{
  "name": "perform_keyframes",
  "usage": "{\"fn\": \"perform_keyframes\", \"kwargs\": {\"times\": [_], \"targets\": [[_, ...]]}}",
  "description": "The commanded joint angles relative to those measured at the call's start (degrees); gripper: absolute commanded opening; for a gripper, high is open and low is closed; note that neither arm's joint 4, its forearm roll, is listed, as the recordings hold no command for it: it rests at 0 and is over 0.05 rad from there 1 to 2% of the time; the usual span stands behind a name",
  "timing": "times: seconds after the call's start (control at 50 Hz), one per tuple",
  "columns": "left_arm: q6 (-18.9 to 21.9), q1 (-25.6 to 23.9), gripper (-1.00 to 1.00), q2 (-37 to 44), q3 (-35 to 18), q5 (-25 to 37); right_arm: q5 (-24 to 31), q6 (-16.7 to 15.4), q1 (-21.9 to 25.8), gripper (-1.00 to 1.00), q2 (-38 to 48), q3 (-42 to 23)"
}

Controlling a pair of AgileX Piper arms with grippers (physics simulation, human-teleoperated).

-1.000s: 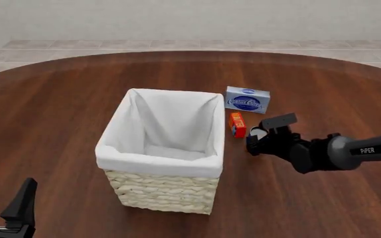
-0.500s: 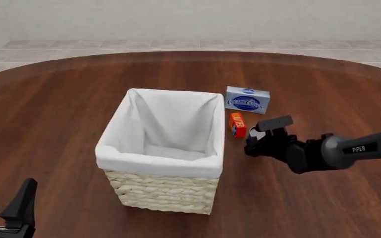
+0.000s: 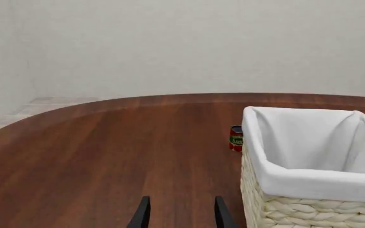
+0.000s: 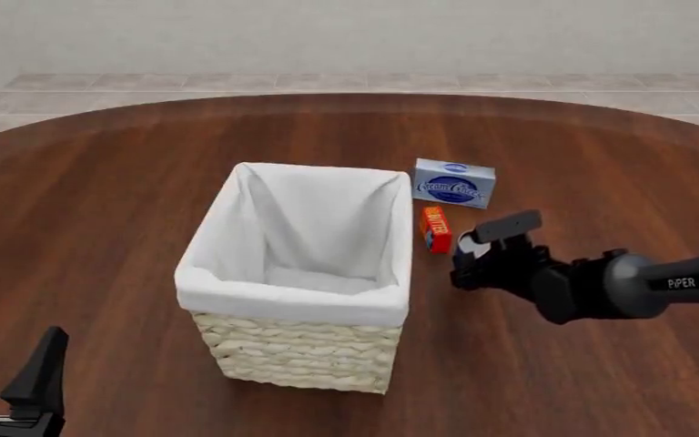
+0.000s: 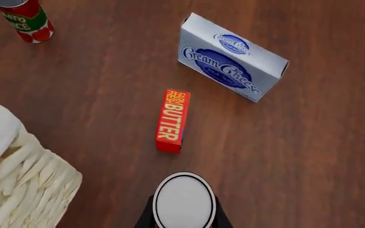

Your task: Pick up the alphabet soup and put it in the basket.

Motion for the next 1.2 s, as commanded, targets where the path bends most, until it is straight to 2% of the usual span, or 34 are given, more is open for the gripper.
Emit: {"fn": "perform_keyframes", "kwargs": {"times": [0.02, 0.64, 0.76, 1.04, 1.2], "targets": [[0.0, 0.0, 1.0, 0.0, 0.0, 0.0, 2.1, -0.4, 0.0, -1.0, -4.9, 0.4], [0.0, 0.0, 1.0, 0.0, 0.0, 0.0, 12.7, -6.1, 0.1, -1.0, -22.8, -1.1], [0.0, 0.0, 1.0, 0.0, 0.0, 0.0, 15.7, -7.0, 1.4, -1.0, -29.0, 0.0], [0.0, 0.0, 1.0, 0.0, 0.0, 0.0, 21.2, -9.4, 4.4, -1.0, -33.2, -4.3], [0.0, 0.0, 1.0, 0.0, 0.0, 0.0, 25.0, -12.4, 5.0, -1.0, -36.0, -7.8]]}}
